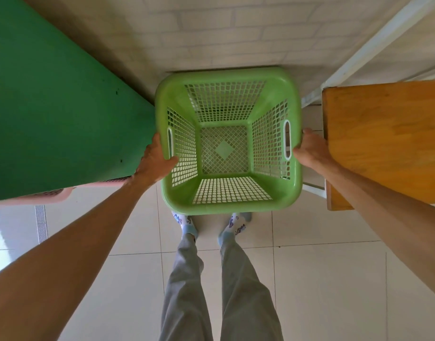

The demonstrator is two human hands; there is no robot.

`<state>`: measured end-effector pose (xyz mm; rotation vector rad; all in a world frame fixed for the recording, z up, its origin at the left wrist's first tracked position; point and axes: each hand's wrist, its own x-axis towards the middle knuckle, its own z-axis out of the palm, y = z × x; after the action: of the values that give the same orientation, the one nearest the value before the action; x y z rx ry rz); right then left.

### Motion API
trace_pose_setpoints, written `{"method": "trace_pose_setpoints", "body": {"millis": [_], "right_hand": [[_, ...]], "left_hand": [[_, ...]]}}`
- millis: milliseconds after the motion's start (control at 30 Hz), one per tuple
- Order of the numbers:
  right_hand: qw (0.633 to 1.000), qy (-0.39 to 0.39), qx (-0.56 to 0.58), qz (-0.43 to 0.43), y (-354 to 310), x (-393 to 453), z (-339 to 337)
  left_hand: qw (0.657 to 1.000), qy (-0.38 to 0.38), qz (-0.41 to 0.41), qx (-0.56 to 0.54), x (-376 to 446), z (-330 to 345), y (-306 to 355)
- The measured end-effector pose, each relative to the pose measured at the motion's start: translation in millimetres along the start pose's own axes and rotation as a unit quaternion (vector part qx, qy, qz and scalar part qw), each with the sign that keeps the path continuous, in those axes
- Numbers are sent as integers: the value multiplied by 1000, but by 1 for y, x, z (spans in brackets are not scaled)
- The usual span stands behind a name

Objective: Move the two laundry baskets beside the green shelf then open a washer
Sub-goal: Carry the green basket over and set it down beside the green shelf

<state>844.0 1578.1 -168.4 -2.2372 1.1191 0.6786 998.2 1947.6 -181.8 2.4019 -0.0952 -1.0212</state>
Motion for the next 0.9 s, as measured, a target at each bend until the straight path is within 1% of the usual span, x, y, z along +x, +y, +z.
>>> {"method": "trace_pose_setpoints", "body": {"millis": [67,167,233,300,333,467,600,767,900], "right_hand": [[999,11,-17,-42,-9,-16,-6],[998,-4,24,-59,-24,-55,-32],[997,-35,28,-69,-32,-82,-45],[994,-55,5,-94,-41,-118,-71],[993,-52,-10,-106,-45,-137,-86],[992,-27,-30,-120,-57,-207,-152],[994,5,-2,-109,-55,-264,-209],[995,37,-37,-90,-29,-336,-270],[991,107,-37,-67,-5,-398,-311]], "left_hand": [[999,12,26,17,-14,-7,14],[997,-5,61,43,-56,-35,49],[995,-19,76,67,-81,-51,69],[991,-18,99,90,-117,-75,95],[989,-17,109,103,-137,-87,109],[976,3,139,166,-207,-131,155],[959,29,176,221,-264,-164,187],[933,45,204,294,-325,-193,214],[912,66,235,329,-372,-204,238]]}}
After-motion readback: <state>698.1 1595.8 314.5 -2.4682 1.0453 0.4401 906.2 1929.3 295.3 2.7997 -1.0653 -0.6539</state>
